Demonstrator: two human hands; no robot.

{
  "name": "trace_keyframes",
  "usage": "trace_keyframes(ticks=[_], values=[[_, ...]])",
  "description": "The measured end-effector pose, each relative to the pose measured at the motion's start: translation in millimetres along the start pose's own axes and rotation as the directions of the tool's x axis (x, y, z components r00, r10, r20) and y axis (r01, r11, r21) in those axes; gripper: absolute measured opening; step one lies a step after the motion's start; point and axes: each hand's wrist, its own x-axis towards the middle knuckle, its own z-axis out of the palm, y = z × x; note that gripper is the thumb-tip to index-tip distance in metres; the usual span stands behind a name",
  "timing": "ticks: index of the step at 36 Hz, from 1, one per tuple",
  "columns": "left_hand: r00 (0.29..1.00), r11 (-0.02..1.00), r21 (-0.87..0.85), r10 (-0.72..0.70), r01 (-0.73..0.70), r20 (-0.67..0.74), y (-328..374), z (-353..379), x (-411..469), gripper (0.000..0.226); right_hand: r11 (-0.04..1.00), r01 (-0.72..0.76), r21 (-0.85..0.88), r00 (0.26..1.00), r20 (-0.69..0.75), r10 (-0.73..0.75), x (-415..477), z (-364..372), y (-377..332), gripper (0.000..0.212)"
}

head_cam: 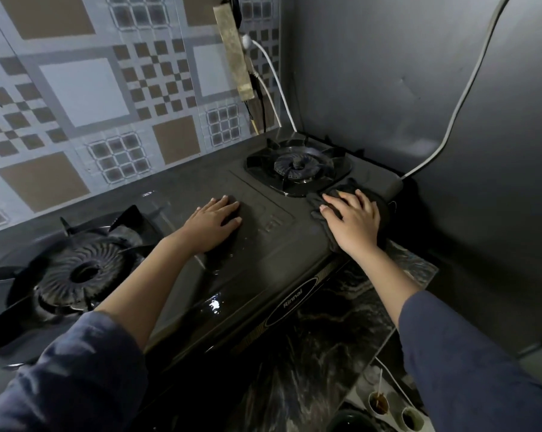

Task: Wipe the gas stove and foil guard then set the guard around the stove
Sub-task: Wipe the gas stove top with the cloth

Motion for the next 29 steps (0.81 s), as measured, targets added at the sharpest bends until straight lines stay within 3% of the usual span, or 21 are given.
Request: trace_keyframes(ticks=[9,17,29], values=[[0.997,0.998,0.003,0.064,-0.064,0.049,-9,-4,-32,0.053,0.989,0.042,-0.139,0.988,0.153,-0.021,-37,7,-52,0.045],[0.996,0.996,0.032,0.084,-0.085,0.036,-5,1,-46,0.05,0.991,0.091,-0.095,0.989,0.122,-0.079,-88,18,-86,0.045],[0.997,0.999,-0.014,0.052,-0.051,0.064,4,-4,-68,0.049,0.99,0.106,-0.091,0.979,0.182,-0.088,-90,12,-87,0.046]])
